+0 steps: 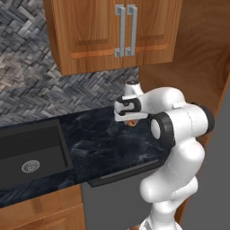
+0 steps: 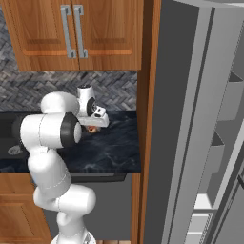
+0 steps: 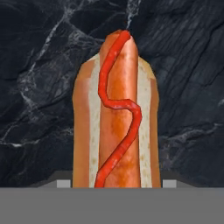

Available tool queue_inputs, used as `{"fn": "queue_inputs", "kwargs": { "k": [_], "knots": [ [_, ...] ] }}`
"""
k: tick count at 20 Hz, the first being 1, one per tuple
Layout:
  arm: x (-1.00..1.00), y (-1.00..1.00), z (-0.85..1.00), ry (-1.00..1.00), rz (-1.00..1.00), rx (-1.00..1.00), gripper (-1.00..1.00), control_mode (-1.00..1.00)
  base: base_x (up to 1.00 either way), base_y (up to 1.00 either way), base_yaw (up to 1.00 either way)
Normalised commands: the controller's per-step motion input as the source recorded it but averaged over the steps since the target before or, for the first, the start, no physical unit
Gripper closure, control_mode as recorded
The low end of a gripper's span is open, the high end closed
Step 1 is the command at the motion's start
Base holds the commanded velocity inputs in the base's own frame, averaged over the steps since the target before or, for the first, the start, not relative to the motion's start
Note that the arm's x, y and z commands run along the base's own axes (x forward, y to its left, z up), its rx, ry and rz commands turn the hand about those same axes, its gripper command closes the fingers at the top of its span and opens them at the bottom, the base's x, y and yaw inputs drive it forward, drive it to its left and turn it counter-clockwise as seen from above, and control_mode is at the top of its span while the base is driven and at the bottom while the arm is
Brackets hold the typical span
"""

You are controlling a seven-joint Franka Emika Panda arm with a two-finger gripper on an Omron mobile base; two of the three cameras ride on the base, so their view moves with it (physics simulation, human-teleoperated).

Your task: Store the hot dog in the freezer for long-term storage. Close the freezer door after placing the cooked food.

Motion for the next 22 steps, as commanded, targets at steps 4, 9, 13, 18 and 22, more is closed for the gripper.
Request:
{"fn": "queue_inputs", "kwargs": {
  "k": [4, 9, 13, 18, 22],
  "knots": [
    [-0.98, 0.0, 0.33, 0.0, -0.04, 0.02, 1.0, -1.0, 0.0, 0.0, 0.0],
    [-0.8, -0.01, 0.44, -0.02, -0.02, 0.01, 1.0, -1.0, 0.0, 0.0, 0.0],
    [-0.66, -0.05, 0.61, 0.0, -0.03, 0.0, 1.0, -1.0, 0.0, 0.0, 0.0],
    [-0.47, -0.13, 0.64, 0.0, -0.01, 0.0, 1.0, -1.0, 0.0, 0.0, 0.0],
    [-0.26, -0.2, 0.47, 0.0, 0.0, 0.0, 1.0, -1.0, 0.0, 0.0, 0.0]
  ]
}}
